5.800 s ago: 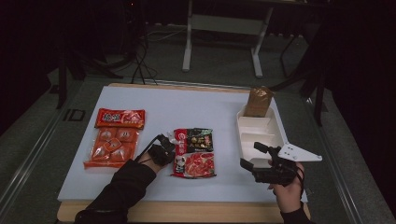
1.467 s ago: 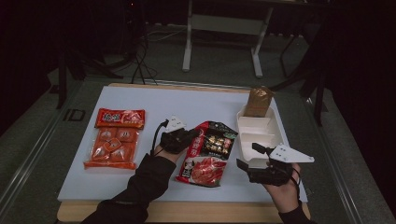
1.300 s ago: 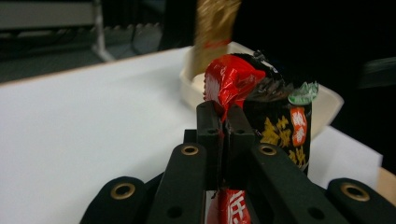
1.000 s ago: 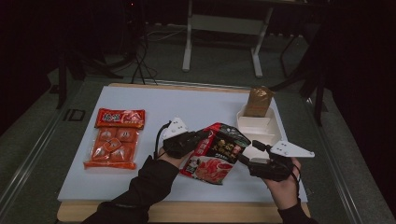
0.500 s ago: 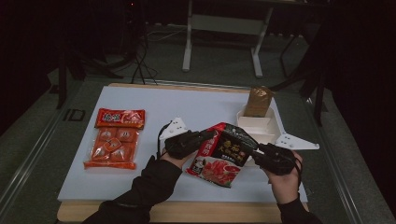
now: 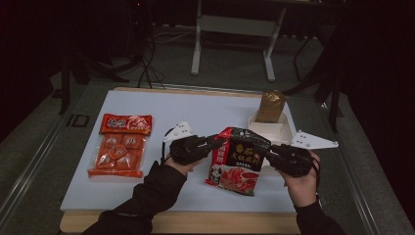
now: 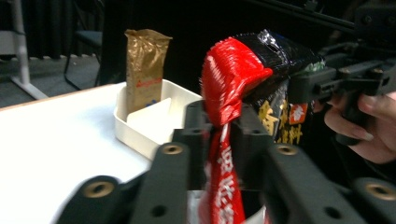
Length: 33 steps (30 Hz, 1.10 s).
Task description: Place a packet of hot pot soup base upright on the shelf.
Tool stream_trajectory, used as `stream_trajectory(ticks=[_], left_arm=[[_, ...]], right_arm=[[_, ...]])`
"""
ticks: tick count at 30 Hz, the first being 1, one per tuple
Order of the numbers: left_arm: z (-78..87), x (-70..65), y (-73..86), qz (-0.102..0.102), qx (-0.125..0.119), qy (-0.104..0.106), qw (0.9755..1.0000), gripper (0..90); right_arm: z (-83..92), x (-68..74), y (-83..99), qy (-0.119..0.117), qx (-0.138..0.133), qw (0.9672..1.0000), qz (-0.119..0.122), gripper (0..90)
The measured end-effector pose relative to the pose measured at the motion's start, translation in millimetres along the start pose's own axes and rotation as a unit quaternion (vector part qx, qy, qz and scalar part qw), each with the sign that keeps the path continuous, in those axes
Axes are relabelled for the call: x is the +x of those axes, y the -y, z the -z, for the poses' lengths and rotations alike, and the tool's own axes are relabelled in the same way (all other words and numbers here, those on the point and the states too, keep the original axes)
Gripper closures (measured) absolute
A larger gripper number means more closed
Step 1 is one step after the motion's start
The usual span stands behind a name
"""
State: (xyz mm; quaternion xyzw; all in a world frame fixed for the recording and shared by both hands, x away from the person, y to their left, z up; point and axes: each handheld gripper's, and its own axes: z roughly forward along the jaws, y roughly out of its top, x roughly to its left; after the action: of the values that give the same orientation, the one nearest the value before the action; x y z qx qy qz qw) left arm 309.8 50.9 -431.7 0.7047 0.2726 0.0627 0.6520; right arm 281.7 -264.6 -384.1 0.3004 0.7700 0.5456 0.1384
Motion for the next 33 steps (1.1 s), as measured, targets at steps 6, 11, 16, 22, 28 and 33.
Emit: stream_trajectory(ticks=[6,11,16,22,28,33], left_arm=[[4.1,-1.5,-2.8,-0.007,0.014,-0.013,0.9998,51.7],[11.1,-1.3,-1.6,-0.003,0.023,-0.021,0.9995,30.8],[16.1,0.3,4.0,-0.004,0.047,-0.025,0.9986,11.0],[26.6,3.4,16.2,0.011,0.059,-0.029,0.9978,7.3],[37.9,3.5,23.6,0.004,0.079,-0.038,0.9962,2.6],[49.2,3.2,33.0,-0.002,0.087,-0.046,0.9951,2.1]], right_arm=[[3.0,-3.7,-7.9,0.000,-0.010,1.0000,0.001,78.4],[8.7,-10.9,-17.0,0.003,-0.021,0.9998,0.000,78.3],[13.8,-18.6,-26.1,0.011,-0.031,0.9995,0.001,78.2],[22.6,-31.1,-40.9,0.026,-0.049,0.9985,-0.002,78.2],[28.8,-44.2,-52.5,0.047,-0.060,0.9971,-0.002,78.1],[34.4,-55.6,-61.0,0.062,-0.067,0.9958,-0.002,78.1]])
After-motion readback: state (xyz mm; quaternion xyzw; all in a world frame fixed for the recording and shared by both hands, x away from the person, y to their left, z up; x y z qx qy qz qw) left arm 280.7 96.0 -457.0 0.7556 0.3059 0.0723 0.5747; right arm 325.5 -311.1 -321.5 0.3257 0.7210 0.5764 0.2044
